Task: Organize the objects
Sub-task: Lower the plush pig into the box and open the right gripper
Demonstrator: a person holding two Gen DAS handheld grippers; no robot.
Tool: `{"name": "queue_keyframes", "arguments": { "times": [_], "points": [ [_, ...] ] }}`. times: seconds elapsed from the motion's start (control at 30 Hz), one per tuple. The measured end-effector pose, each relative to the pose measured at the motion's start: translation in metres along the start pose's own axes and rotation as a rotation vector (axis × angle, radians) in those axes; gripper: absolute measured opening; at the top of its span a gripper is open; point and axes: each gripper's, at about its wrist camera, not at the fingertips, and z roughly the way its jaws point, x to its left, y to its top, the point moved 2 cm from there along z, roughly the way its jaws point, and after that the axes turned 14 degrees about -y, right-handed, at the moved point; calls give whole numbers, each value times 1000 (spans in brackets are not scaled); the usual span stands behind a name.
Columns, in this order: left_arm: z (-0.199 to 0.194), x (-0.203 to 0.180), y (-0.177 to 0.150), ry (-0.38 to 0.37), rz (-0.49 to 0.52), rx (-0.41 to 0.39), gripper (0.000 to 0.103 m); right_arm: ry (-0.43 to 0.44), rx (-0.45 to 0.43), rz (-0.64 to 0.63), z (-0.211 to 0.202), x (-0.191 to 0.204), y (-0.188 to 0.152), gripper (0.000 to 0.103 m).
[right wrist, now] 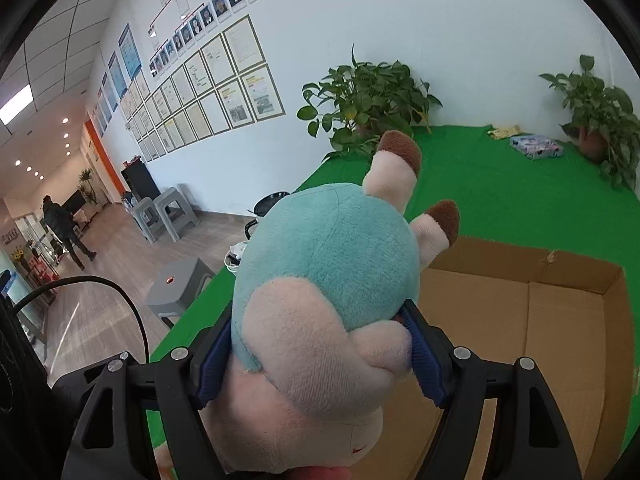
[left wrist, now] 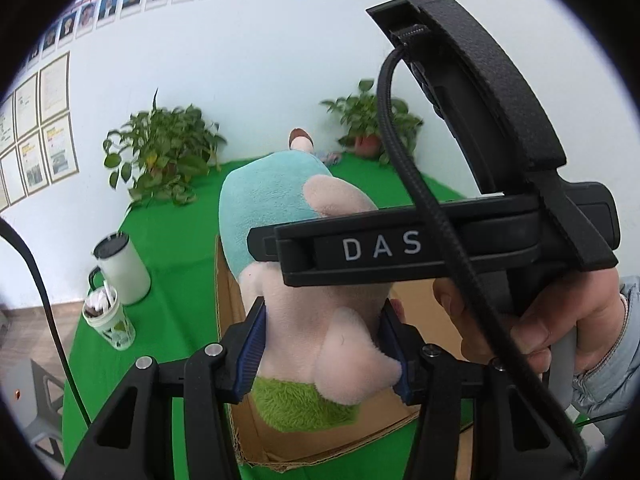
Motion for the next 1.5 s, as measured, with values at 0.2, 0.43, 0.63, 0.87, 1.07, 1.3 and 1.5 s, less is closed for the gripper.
{"name": "queue_keyframes", "arguments": {
  "times": [0.2, 0.43, 0.63, 0.87, 1.07, 1.3, 1.5],
  "points": [
    [35, 11, -24, 94, -15, 130, 51, 123, 93, 40, 88, -15, -33, 74],
    [72, 25, -49, 130, -81, 286, 51, 203, 239, 120, 177, -33, -79, 74],
    [79, 25, -60, 136, -89, 337, 50, 168, 390, 140, 224, -33, -87, 82],
    [73, 14, -66, 209, -40, 368, 50, 175, 421, 122, 234, -25, -79, 81],
    [67, 23, -65, 256, -67, 347, 54, 227, 392, 151, 258, -10, -77, 74],
    [65, 19, -63, 295, -50, 335, 73, 210, 382, 194, 278, -6, -76, 81],
    [46, 8, -67, 371, -10, 339, 75, 194, 369, 227, 273, -1, -68, 87]
  ]
}}
